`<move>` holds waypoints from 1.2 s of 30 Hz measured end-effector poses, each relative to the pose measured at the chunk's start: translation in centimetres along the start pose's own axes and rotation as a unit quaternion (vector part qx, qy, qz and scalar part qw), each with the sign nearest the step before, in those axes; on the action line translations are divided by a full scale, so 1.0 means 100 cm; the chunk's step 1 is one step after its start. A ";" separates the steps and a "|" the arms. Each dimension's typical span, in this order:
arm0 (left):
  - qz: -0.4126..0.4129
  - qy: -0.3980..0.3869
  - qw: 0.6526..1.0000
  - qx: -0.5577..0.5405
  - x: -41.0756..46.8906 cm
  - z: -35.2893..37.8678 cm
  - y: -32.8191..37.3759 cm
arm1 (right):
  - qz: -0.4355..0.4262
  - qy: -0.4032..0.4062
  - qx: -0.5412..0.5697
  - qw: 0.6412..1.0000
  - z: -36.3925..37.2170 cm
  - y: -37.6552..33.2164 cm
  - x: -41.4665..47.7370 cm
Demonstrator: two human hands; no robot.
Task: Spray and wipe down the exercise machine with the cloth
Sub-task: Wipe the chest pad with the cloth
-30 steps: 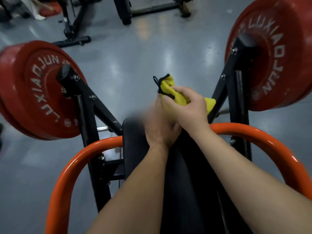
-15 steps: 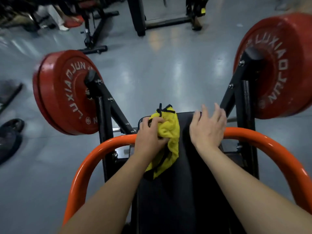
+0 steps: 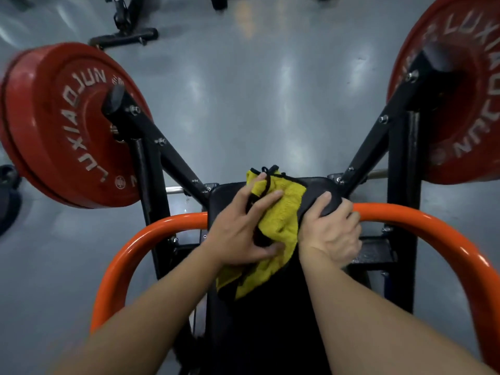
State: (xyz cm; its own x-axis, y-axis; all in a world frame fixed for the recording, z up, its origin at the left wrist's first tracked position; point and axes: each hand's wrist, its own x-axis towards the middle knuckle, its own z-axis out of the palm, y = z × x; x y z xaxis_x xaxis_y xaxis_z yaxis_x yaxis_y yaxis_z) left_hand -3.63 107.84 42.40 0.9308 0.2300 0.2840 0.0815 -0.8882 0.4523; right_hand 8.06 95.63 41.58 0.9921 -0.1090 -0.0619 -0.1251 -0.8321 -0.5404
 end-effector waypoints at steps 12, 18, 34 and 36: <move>-0.229 -0.269 0.924 -0.143 0.181 0.015 -0.010 | -0.004 0.031 -0.022 0.999 0.005 -0.003 0.003; -0.235 -0.370 0.820 -0.368 0.200 0.032 0.042 | -0.020 0.030 -0.045 0.998 0.006 0.003 0.005; -0.246 -0.257 0.900 -0.253 0.126 -0.026 -0.061 | -0.021 0.025 -0.013 0.999 0.013 0.009 0.004; -0.258 -0.265 0.894 -0.251 0.136 -0.014 -0.047 | -0.018 0.026 -0.012 0.999 0.012 0.007 0.004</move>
State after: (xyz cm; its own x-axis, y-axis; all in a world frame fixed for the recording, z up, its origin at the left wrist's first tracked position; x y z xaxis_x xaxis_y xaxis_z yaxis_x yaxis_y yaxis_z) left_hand 8.20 115.70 45.33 0.8645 0.2181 -0.4528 0.5024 -0.3971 0.7681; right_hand 8.39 95.69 40.19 0.9943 -0.1067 0.0011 -0.0904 -0.8484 -0.5216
